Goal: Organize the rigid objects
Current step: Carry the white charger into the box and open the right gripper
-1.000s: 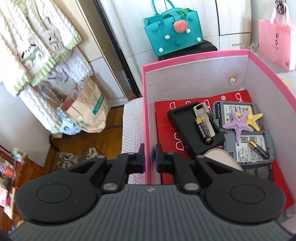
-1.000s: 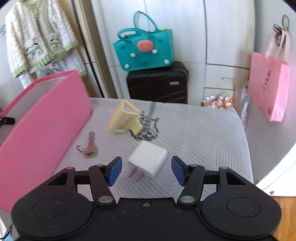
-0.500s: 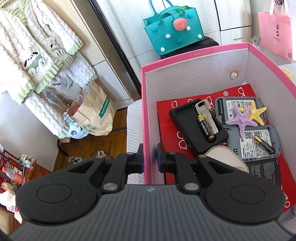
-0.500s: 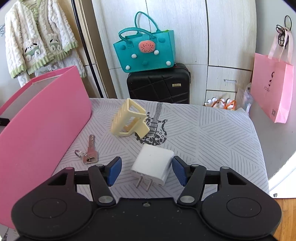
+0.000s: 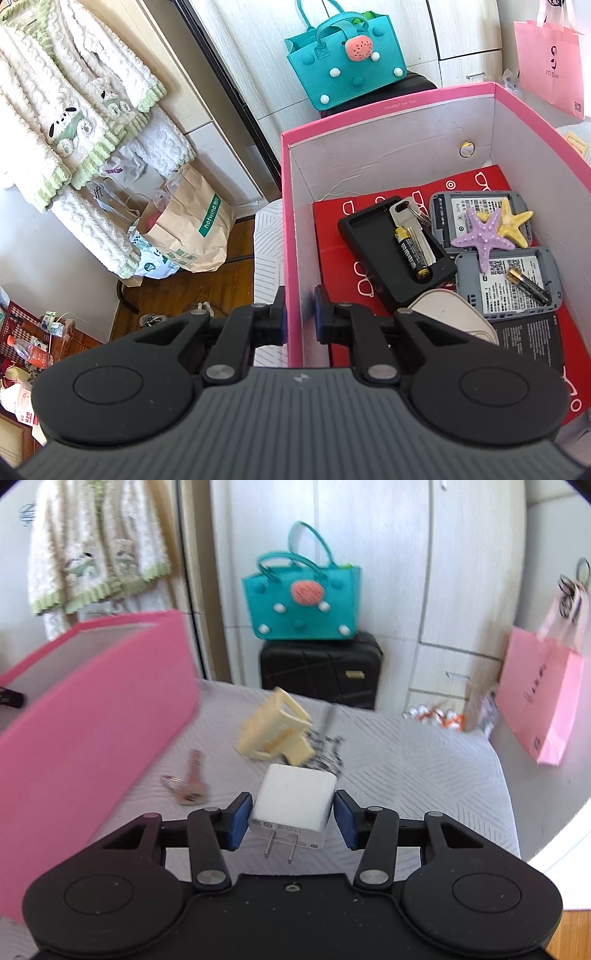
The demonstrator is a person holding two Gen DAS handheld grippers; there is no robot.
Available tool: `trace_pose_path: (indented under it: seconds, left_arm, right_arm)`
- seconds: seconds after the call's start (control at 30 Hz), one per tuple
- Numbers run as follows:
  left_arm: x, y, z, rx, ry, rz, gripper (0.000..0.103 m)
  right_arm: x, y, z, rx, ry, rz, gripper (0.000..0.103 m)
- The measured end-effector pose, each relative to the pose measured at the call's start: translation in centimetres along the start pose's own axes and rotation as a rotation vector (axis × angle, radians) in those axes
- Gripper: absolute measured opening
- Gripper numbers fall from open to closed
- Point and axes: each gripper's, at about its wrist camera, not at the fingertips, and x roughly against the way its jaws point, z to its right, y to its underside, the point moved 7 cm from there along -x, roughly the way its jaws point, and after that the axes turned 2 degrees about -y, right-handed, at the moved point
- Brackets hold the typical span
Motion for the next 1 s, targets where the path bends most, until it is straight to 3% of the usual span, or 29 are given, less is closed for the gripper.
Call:
trace_pose_path:
  seconds: [0.17,0.33,0.43,0.57,0.67,0.8,1.0]
  left_arm:
    - [0.0,-0.1,0.0,-0.003,-0.004,0.007,0.012]
    - [0.0,-0.1,0.1,-0.003,-0.006,0.014,0.012]
    - [0.2,0.0,0.1,-0.002,-0.007,0.022,0.012]
    - [0.2,0.0,-0.1,0.008,0.004,0.023,0.012]
    - [0.3,0.0,-0.1,0.009,0.006,0.024,0.012]
    - [0.3,0.0,-0.2,0.021,0.017,0.026,0.012]
    - [0.4,0.0,-0.2,0.020,0.025,0.028,0.012]
  right_arm:
    - [3.5,-2.4,-3.4,0.032,-0.105,0.072,0.054]
    - [6.7,-5.4,-7.9,0.051,-0.315,0.141,0.054]
    - [7.1,-6.5,-10.9,0.072,-0.437,0.118,0.054]
    - [5.6,-7.0,-15.2,0.149,-0.529,0.031,0.054]
    - [4.0,-6.6,-17.8,0.233,-0.552,-0.061,0.054]
    - [1.5,-5.8,-19.4,0.328,-0.515,-0.174,0.054]
    - [0.7,-4.7,-19.8,0.400,-0.445,-0.197,0.054]
